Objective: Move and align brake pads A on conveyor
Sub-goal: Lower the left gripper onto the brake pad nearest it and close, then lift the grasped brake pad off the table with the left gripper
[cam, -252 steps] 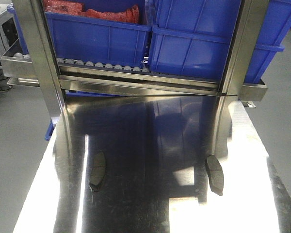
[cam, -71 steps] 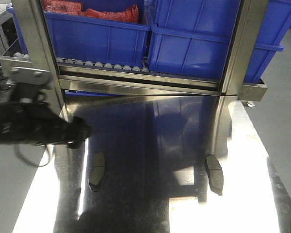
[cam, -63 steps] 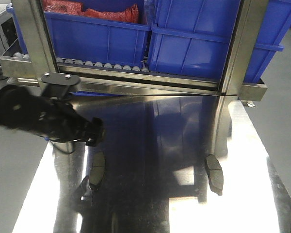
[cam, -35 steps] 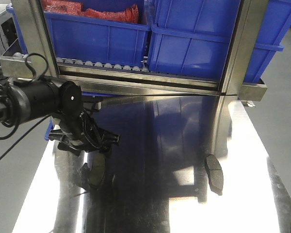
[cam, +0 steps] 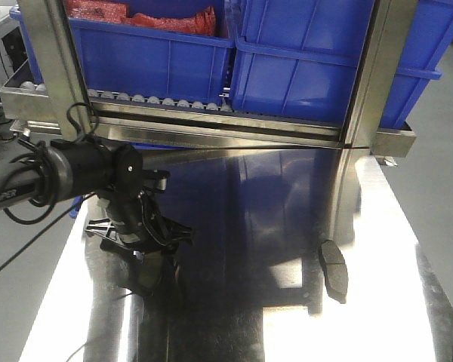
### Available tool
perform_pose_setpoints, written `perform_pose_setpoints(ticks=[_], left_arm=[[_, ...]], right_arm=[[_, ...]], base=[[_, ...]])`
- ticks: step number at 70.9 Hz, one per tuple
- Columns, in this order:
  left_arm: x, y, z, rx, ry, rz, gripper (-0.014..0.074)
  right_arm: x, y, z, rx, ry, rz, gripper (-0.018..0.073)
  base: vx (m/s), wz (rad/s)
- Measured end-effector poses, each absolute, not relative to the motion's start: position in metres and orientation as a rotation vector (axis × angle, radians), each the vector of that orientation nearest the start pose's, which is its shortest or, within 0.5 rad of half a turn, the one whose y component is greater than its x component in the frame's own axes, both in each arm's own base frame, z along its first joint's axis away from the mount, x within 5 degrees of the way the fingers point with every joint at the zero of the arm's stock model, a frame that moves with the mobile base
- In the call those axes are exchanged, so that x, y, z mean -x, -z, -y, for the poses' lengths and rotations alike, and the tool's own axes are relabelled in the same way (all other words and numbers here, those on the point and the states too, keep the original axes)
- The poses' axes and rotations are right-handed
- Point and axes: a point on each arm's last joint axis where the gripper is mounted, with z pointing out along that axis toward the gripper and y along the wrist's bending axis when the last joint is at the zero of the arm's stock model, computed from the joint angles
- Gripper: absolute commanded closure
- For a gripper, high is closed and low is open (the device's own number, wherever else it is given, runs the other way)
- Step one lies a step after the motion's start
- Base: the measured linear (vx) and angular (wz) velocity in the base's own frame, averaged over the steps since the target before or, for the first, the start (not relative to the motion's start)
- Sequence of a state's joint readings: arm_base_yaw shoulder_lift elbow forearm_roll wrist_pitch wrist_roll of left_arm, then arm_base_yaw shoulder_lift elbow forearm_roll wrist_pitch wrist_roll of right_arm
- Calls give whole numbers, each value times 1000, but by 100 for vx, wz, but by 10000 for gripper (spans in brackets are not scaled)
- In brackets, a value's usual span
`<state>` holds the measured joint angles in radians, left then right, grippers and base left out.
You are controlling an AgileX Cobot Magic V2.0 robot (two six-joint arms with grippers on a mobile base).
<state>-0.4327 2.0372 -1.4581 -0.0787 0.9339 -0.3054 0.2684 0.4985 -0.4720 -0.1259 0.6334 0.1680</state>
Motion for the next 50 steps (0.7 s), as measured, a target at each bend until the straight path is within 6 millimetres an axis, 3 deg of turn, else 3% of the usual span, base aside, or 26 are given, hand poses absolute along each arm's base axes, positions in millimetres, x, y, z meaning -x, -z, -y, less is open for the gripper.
perform_pose_setpoints(ticks=[35, 50], left_arm=[[-364, -167, 182, -158, 167, -3025, 63], [-364, -167, 181, -164, 157, -3028, 122]], right_arm=[[-94, -280, -19, 172, -116, -2134, 568], [-94, -280, -19, 172, -116, -2134, 568]], base=[[0, 0], [0, 0]])
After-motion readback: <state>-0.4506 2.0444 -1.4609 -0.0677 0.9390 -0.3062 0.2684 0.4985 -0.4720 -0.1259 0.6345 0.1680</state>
